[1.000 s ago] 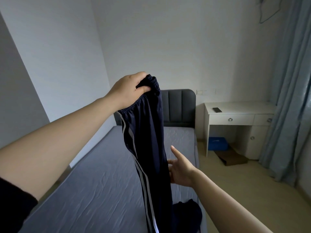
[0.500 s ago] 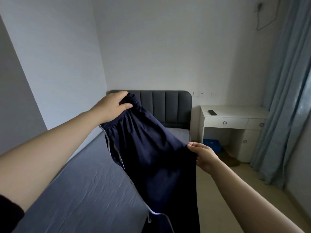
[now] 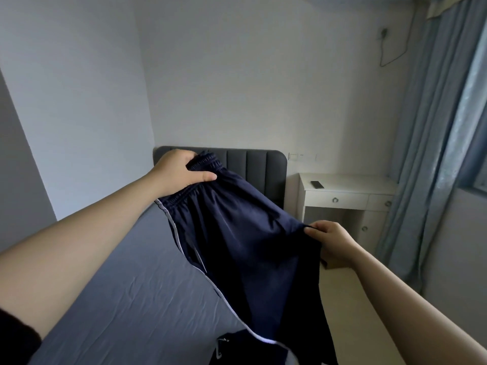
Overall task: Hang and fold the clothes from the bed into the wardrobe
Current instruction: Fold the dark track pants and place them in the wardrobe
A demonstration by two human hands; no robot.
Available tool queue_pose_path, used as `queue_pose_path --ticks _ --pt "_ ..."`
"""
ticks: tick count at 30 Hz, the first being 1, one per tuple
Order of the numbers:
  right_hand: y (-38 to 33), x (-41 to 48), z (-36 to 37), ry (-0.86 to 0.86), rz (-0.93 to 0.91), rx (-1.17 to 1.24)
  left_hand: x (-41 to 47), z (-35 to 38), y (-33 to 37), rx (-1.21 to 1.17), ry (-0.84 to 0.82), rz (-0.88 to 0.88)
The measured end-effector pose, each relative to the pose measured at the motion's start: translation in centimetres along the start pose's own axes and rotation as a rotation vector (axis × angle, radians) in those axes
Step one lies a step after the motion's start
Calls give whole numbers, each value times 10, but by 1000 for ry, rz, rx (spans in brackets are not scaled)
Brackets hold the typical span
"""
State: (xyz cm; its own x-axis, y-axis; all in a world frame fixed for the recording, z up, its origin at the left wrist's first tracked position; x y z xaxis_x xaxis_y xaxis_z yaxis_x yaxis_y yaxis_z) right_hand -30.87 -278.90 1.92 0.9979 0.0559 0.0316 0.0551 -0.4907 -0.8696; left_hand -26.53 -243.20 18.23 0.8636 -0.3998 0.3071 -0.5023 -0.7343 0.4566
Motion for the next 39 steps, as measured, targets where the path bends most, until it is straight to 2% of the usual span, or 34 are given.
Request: queue_pose_path --ticks 8,17,25,29,34,39 --pt "22 -20 -8 117 4 73 13 18 32 -44 -65 1" --pt "92 -52 -31 159 121 62 15 91 77 -77 -185 -44" --pt "139 -90 -55 368 153 37 14 150 107 -68 -169 -80" --pt "151 -110 -65 414 163 11 13 173 117 -78 -192 -67" --pt "163 -122 -69 393 199 -41 8 190 115 -119 -211 -58" --pt "163 -110 -43 343 237 -107 -6 194 80 -202 -238 -114"
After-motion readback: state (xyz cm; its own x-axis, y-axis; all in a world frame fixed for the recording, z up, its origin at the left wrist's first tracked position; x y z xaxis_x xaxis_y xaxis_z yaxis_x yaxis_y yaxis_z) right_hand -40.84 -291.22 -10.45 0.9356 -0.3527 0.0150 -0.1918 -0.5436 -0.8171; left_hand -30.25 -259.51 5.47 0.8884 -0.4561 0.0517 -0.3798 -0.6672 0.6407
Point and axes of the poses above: each hand's wrist, its own x-axis towards the middle knuckle, its own z-axis out of the palm, y = z × x, the point moved 4 cm from there along x, towards the middle knuckle, and after that the axes turned 13 degrees about -y, right-handed, at the moved point
